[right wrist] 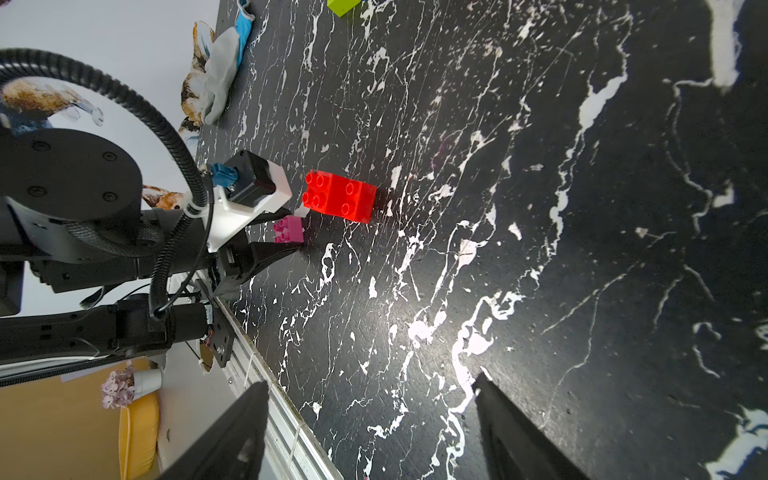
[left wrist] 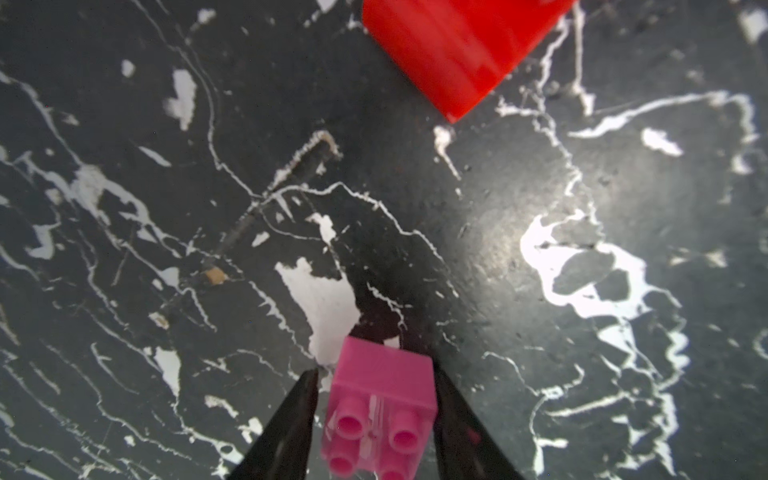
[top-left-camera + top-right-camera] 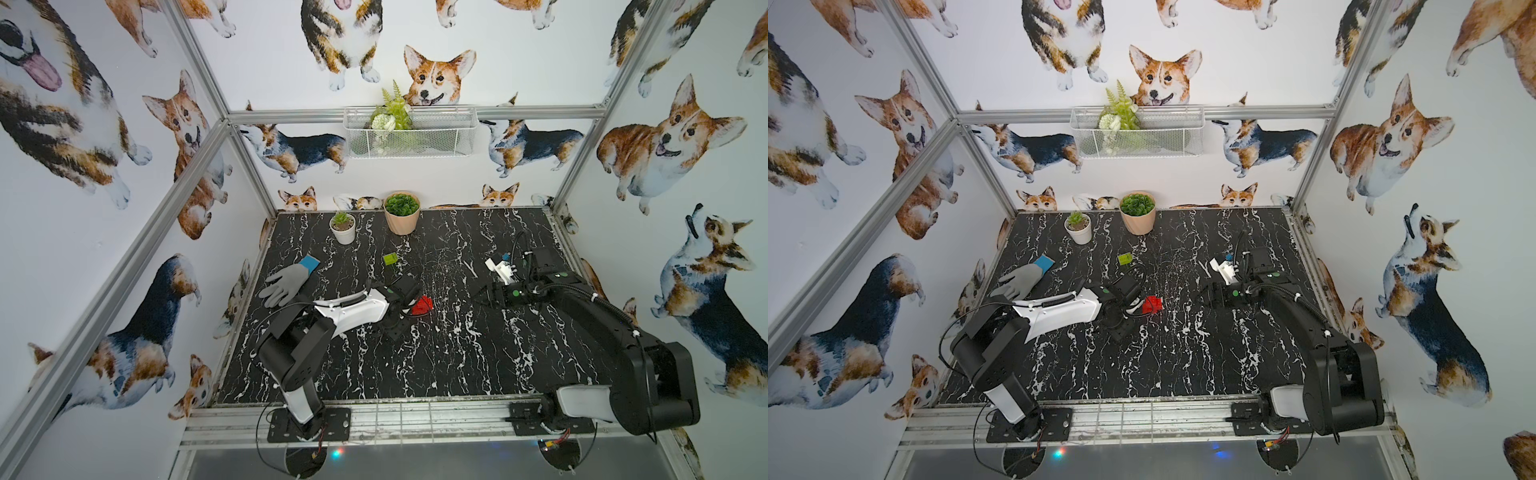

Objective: Assemble the letter s with lego
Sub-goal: Pick up the lego brick from the center of the board.

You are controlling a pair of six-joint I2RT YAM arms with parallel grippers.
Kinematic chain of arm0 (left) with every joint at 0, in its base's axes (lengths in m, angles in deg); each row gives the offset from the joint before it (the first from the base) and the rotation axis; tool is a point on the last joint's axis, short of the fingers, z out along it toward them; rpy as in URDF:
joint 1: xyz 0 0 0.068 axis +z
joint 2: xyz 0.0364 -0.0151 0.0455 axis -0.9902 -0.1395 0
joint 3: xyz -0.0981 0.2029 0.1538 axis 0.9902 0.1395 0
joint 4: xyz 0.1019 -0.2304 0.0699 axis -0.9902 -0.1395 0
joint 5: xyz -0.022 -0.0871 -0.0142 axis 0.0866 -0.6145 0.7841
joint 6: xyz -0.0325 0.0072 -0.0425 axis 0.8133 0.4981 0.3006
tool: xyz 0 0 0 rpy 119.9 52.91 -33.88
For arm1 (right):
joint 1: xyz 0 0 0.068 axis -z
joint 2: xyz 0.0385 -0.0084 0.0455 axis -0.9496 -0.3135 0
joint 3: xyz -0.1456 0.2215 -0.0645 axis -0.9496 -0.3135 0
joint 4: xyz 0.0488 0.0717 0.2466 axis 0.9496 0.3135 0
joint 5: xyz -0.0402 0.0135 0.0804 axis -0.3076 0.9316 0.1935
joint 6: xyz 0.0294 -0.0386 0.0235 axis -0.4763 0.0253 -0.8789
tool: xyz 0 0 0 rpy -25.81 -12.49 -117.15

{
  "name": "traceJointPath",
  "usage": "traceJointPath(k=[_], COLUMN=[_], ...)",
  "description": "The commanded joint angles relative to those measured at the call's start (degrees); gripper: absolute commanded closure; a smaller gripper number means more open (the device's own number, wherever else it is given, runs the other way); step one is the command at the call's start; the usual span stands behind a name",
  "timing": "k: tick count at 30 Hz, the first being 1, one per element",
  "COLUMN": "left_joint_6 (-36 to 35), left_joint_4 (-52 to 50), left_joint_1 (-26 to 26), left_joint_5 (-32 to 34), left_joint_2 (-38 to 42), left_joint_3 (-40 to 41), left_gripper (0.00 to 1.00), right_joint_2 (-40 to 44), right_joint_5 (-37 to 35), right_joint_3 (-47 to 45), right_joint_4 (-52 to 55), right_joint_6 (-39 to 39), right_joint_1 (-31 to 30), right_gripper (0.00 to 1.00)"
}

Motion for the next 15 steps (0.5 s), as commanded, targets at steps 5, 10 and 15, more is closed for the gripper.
traceJointPath(k=[5,10,15], left_joint_6=[0.2,4.3,10.4], left_joint_4=[-2.3,-3.8,-4.0], left_joint_1=[0.0,1.4,8.4], left_joint_5=[1.3,3.3,4.8], left_joint_2=[-1.6,0.5,1.6], left_joint_3=[-1.5,-2.8,-5.8], left_gripper=[0.66,0.70,0.70], right_joint_2=[0.2,-0.1,-1.0], right_joint_5=[-0.5,-0.1,2.6], right_joint_3=[0.4,1.0,0.8], right_joint_4=[0.8,0.8,-1.2], right_joint_6=[1.6,1.4,-0.6], right_joint_1=[0.0,0.0,0.0], right_gripper=[0.20,0.20,0.20])
